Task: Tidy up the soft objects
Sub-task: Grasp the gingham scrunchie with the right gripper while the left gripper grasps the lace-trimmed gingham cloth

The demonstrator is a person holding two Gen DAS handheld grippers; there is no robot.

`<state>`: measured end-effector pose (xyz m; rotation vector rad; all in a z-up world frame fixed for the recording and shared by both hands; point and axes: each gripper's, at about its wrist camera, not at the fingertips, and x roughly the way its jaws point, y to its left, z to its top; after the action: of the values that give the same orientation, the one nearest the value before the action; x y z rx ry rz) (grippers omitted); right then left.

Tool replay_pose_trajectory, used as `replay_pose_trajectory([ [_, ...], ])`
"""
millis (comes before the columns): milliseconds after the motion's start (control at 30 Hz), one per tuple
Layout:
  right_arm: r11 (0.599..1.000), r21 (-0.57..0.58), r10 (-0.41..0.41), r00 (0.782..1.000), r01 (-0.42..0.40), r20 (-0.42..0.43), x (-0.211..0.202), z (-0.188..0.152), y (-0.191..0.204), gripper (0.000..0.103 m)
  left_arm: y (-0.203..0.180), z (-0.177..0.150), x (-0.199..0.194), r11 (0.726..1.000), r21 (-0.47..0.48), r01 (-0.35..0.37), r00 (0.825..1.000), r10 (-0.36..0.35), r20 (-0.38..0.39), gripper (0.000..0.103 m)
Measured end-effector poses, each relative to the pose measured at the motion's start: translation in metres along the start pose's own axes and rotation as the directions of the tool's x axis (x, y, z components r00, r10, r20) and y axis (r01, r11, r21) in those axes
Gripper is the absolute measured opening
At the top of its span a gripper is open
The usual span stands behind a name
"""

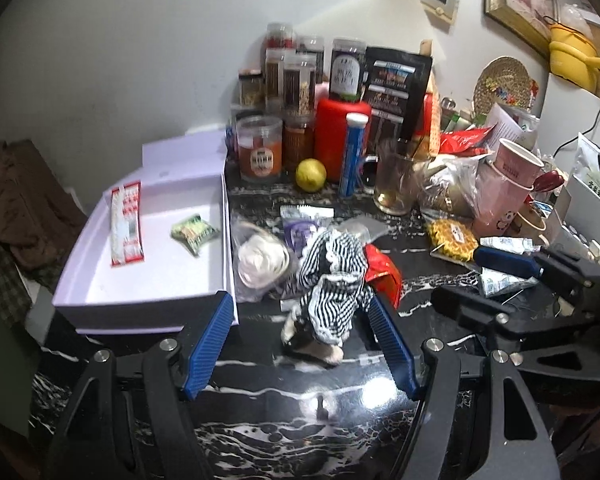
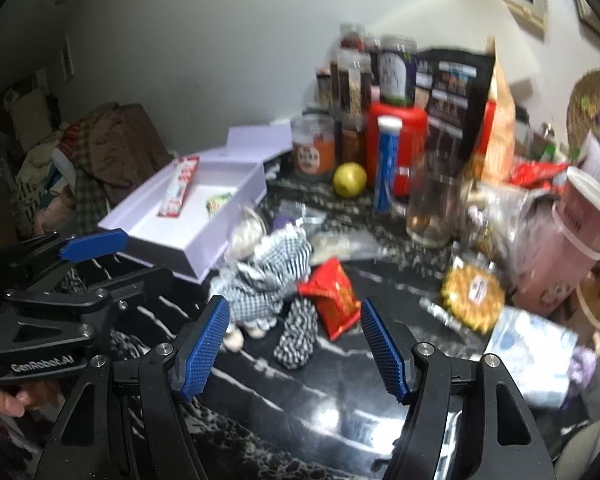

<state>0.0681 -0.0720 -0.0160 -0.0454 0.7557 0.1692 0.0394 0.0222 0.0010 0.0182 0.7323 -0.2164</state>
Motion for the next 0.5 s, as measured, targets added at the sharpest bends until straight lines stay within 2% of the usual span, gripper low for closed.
replay_pose_trajectory([
  [233,0.999,0.047,0.019,0.996,-0.014,-0.093,0.037,-0.017,-0.01,0.064,0.005,-0.009,0.022,1.0,-0.009,-0.022,0.999,0.021,-0.044,0.07],
  [333,0.998,0.06,0.03,0.991,-0.022,-0.128,0.053,-0.019,-0.012,0.06,0.009,-0.013,0.03,0.999,-0.002,-0.044,0.997,0.044,-0.058,0.07],
  [500,0.998,0.051,0.045,0.984,-0.037,-0.173,0.079,-0.02,-0.013,0.053,0.016,-0.015,0.041,0.999,-0.016,-0.041,0.996,0.04,-0.082,0.07],
])
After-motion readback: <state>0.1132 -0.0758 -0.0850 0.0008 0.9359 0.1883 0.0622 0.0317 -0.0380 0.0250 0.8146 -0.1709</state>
